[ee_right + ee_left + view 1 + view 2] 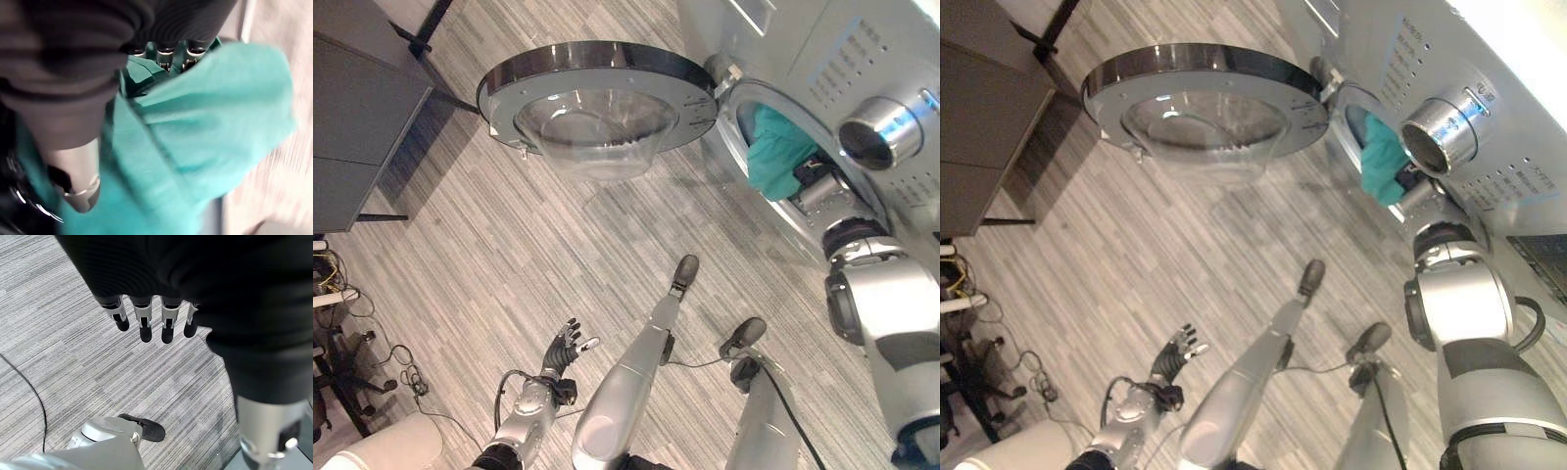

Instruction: Grab the laundry basket,head to the washer,open it,put in the laundry and shut it.

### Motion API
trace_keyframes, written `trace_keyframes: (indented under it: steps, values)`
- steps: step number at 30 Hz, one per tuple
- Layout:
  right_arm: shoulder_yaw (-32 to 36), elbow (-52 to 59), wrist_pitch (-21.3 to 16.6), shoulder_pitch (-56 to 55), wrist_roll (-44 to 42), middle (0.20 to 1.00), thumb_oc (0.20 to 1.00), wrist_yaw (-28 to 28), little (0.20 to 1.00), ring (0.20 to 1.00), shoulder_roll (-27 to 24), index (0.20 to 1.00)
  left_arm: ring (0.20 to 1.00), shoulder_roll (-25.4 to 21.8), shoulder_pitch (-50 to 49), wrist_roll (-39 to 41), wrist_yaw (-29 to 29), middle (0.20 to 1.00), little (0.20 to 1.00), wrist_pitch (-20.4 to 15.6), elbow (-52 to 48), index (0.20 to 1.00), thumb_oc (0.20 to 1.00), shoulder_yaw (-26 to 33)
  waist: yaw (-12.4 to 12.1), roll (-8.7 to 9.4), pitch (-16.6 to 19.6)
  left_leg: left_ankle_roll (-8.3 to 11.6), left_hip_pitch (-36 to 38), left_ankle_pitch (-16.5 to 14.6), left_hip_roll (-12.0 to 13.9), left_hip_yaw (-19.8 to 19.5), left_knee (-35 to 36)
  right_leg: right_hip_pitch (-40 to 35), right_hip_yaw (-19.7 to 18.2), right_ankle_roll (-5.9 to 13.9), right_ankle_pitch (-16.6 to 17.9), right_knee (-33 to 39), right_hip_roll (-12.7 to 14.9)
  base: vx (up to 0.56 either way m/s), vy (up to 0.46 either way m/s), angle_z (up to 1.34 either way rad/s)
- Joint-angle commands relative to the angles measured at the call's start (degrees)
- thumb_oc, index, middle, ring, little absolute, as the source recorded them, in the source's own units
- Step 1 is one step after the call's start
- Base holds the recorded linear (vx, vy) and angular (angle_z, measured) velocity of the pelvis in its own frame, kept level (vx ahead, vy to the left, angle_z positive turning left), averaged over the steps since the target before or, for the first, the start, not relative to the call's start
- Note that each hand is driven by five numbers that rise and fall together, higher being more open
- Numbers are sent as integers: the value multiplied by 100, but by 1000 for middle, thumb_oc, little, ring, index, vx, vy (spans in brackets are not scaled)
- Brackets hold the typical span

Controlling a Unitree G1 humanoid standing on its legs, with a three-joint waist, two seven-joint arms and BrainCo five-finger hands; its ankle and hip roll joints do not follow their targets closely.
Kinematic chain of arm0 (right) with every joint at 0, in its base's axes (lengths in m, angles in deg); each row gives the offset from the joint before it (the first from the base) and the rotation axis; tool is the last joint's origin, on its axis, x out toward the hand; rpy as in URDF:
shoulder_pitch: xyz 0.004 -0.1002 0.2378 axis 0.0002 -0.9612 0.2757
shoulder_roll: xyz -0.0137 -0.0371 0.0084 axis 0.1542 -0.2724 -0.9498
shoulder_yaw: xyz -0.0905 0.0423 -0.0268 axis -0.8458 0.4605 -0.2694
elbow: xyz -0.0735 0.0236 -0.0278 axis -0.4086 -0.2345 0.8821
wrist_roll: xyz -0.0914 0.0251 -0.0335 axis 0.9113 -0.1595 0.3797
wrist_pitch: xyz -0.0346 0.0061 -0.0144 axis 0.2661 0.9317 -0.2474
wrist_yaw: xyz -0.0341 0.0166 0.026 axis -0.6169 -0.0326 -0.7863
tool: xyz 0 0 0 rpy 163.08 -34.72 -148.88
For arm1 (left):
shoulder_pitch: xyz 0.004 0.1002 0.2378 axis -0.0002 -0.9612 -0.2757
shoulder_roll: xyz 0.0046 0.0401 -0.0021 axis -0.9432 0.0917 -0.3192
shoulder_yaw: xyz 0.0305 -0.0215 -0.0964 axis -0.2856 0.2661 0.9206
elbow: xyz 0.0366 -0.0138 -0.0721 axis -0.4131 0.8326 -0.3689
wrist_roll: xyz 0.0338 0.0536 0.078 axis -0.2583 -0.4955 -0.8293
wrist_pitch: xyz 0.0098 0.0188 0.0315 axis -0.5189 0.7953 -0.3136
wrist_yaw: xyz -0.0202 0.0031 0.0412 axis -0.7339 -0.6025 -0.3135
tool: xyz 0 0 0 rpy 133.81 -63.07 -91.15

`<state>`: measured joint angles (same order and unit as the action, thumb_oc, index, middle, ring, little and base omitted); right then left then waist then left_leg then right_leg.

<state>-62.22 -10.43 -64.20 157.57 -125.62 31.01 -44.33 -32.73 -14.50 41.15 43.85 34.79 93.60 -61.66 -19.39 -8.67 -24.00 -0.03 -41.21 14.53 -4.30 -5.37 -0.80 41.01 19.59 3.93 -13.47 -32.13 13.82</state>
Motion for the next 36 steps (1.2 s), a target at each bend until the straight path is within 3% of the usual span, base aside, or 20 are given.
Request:
trace_keyframes:
  steps: [1,2,5,9,10,11,12,14,16,17,18,21,26,33,36]
  values:
    - [-181,1085,-1197,1100,-606,1000,1000,-145,1000,1000,-913,1000,1000,-204,-59,338,111,1000,1000,-68,403,1000,1000,195,52,388,110,234,437,-1308,-133,417,-431,-2089,-261,216,384,2449,-541,12,10,-5]
    - [-53,1258,-1377,1003,-606,1000,1000,-239,1000,1000,-868,1000,1000,-176,-46,330,155,1000,1000,-86,391,1000,1000,237,70,373,120,229,465,-1327,-141,438,-446,-2108,-262,223,380,2440,-540,0,0,0]
    - [-33,1706,-1454,637,-414,1000,1000,-230,1000,1000,-656,1000,1000,-120,-38,340,191,1000,1000,-104,423,1000,1000,303,114,390,113,220,527,-1339,-135,457,-458,-2162,-289,230,387,2456,-543,-3,32,0]
    - [2,3295,-1676,-794,104,1000,1000,-202,1000,1000,445,1000,1000,41,-64,323,283,1000,1000,-126,581,1000,1000,503,288,473,15,127,610,-1221,-61,552,-504,-2214,-335,235,584,2462,-545,-58,59,-9]
    - [-57,3606,-1644,-1177,303,1000,1000,-131,1000,1000,713,1000,1000,98,-56,332,291,1000,1000,-108,610,1000,1000,544,353,537,18,147,678,-1377,-74,522,-510,-2263,-436,248,495,2458,-538,-33,43,-28]
    - [-55,3795,-1550,-1892,430,1000,1000,18,1000,1000,1185,1000,1000,227,-31,315,321,1000,1000,-91,722,1000,1000,633,425,543,-74,92,667,-1246,-33,608,-550,-2236,-394,226,643,2438,-546,61,1,-25]
    - [-58,3812,-1548,-1918,436,1000,1000,12,1000,1000,1192,1000,1000,229,-44,316,321,1000,1000,-92,726,1000,1000,631,444,586,-38,125,736,-1401,-59,566,-532,-2291,-459,244,526,2438,-534,-98,64,-22]
    - [113,3733,-1456,-2532,148,1000,1000,316,1000,1000,1727,1000,1000,348,-34,337,324,1000,1000,-73,755,1000,1000,676,496,564,-105,83,723,-1277,-15,629,-571,-2284,-415,232,666,2433,-537,-47,47,-19]
    - [324,3589,-1362,-3364,-656,1000,1000,859,1000,1000,2531,1000,1000,469,-71,362,287,1000,1000,-29,722,1000,1000,676,582,623,-145,106,817,-1475,-25,614,-617,-2356,-538,262,571,2420,-524,30,41,-19]
    - [315,3593,-1365,-3392,-675,1000,1000,886,1000,1000,2543,1000,1000,458,-93,361,284,1000,1000,-31,717,1000,1000,680,569,600,-162,74,760,-1330,-3,665,-637,-2313,-483,245,678,2419,-529,65,3,-19]
    - [241,3405,-1258,-3599,-791,1000,1000,973,1000,1000,2649,1000,1000,474,-74,361,280,1000,1000,-12,767,1000,1000,684,597,645,-150,113,814,-1475,-13,636,-628,-2356,-550,267,592,2420,-523,-12,3,-22]
    - [48,2977,-926,-4102,-858,1000,1000,1191,1000,1000,2859,1000,1000,499,-79,385,247,1000,1000,11,858,1000,1000,731,659,695,-180,130,853,-1477,18,667,-627,-2360,-554,267,605,2398,-522,21,-3,-12]
    - [-17,2634,-797,-4253,-993,1000,1000,1317,1000,1000,3017,1000,1000,467,-118,382,234,1000,1000,13,866,1000,1000,730,673,707,-222,149,847,-1418,55,670,-543,-2315,-542,263,630,2407,-541,0,0,0]
    - [196,1626,-719,-2632,-807,1000,1000,1082,1000,1000,2705,1000,1000,282,-95,385,163,1000,1000,-34,909,1000,1000,602,386,572,-243,175,894,-1301,37,587,-347,-2292,-424,232,561,2371,-571,7,-29,3]
    - [458,939,-570,-1580,-663,1000,1000,952,1000,1000,2162,1000,1000,105,-52,328,53,1000,1000,-89,800,1000,1000,440,108,394,-230,176,865,-1286,-27,492,-343,-2239,-294,223,443,2249,-572,39,-76,25]
